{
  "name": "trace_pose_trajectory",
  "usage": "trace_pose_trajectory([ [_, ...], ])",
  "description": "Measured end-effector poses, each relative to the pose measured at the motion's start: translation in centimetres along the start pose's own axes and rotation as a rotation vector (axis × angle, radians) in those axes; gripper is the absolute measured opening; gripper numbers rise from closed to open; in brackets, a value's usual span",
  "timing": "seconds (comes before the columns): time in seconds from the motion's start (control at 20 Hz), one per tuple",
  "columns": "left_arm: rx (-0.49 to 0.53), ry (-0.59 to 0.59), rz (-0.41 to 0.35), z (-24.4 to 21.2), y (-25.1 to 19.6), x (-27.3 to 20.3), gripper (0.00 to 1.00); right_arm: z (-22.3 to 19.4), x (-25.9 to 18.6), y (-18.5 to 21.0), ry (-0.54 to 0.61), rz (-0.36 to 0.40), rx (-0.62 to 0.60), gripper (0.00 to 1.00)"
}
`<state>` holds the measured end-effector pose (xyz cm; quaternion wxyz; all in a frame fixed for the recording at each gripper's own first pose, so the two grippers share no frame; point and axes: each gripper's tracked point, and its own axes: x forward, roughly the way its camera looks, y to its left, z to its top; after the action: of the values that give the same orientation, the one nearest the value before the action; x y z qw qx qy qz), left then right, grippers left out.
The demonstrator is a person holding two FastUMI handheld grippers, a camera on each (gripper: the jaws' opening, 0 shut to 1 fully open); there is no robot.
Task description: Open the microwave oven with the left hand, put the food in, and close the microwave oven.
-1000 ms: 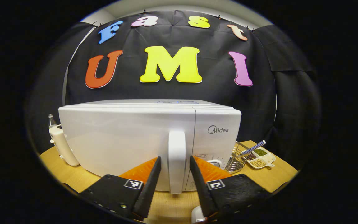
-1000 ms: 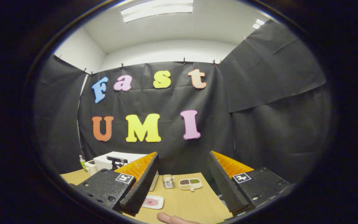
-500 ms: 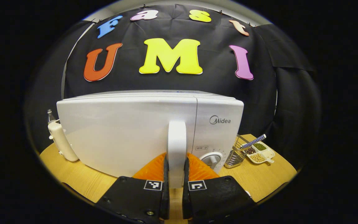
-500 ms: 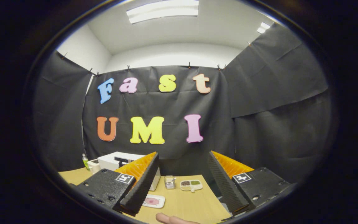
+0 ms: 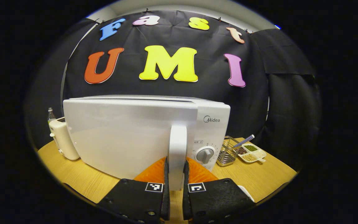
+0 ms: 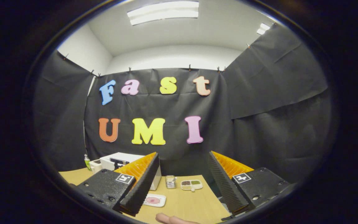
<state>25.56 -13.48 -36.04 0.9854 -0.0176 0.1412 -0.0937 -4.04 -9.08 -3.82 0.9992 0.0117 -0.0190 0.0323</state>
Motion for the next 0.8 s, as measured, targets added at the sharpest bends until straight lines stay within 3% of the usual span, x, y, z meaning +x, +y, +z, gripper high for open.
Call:
trace_pose_trajectory([
  [0.15, 0.002, 0.015, -0.041, -0.4, 0.5, -2.7, 0.16, -1.3, 0.1, 1.7, 0.027, 0.031, -0.004, 0.91],
  [0.2, 0.011, 0.020, -0.043, -0.6, 0.7, -3.5, 0.15, -1.6, 0.1, 2.2, 0.038, 0.039, -0.002, 1.00],
  [0.8, 0.010, 0.016, -0.077, -2.1, 4.4, -12.7, 0.15, -1.1, -1.9, 7.8, 0.036, 0.104, -0.021, 1.00],
])
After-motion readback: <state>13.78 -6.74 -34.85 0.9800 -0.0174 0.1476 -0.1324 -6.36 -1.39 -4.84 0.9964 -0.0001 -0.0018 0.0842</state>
